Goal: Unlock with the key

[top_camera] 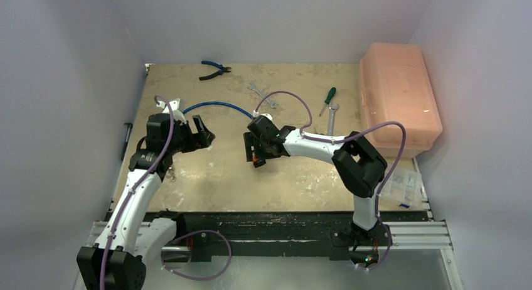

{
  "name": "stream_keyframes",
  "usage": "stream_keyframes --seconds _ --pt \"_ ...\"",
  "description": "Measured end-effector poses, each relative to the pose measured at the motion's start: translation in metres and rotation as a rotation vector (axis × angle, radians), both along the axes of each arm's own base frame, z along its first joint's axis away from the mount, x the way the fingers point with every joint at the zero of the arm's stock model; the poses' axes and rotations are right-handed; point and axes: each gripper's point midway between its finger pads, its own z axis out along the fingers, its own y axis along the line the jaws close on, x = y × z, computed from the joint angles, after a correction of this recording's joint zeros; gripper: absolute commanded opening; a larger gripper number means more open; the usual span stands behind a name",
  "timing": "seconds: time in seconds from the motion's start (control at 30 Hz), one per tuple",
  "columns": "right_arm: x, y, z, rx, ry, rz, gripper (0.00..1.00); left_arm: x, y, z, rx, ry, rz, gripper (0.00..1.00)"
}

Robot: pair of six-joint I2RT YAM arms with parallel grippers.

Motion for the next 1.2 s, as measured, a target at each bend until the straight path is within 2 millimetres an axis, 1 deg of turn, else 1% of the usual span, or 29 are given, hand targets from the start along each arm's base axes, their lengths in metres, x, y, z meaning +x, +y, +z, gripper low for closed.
stream_keyframes --seconds 0.13,0.3,0.4,0.47,0.57,0.67,0.73,0.83,0.93,1.0,1.2 --pt "0.003 -0.006 0.013 -0.016 -0.034 0.000 0.78 0.000 0.000 0.001 0.000 -0.003 0.000 0.85" --pt "0.012 -0.021 0.038 -0.043 -0.113 -0.021 0.76 0.000 0.000 0.001 0.000 -0.005 0.000 0.85" --pt "0.024 -0.036 0.054 -0.048 -0.151 -0.056 0.75 0.000 0.000 0.001 0.000 -0.005 0.000 0.85" --pt "0.037 -0.054 0.063 -0.050 -0.171 -0.101 0.74 0.000 0.000 0.001 0.000 -0.005 0.000 0.85" --pt "0.055 -0.094 0.068 -0.066 -0.184 -0.194 0.73 0.000 0.000 0.001 -0.001 -0.005 0.000 0.85" --pt "0.067 -0.137 0.067 -0.099 -0.186 -0.289 0.72 0.000 0.000 0.001 -0.001 -0.005 0.000 0.85" --pt "0.073 -0.163 0.063 -0.124 -0.179 -0.343 0.70 0.000 0.000 0.001 -0.001 -0.005 0.000 0.85" --pt "0.078 -0.191 0.054 -0.160 -0.163 -0.387 0.68 0.000 0.000 0.001 -0.001 -0.005 0.000 0.85" --pt "0.083 -0.207 0.049 -0.185 -0.153 -0.403 0.67 0.000 0.000 0.001 -0.001 -0.005 0.000 0.85" --pt "0.086 -0.215 0.045 -0.199 -0.145 -0.405 0.67 0.000 0.000 0.001 -0.001 -0.005 0.000 0.85" --pt "0.088 -0.231 0.017 -0.247 -0.078 -0.386 0.64 0.000 0.000 0.001 -0.001 -0.005 0.000 0.85"
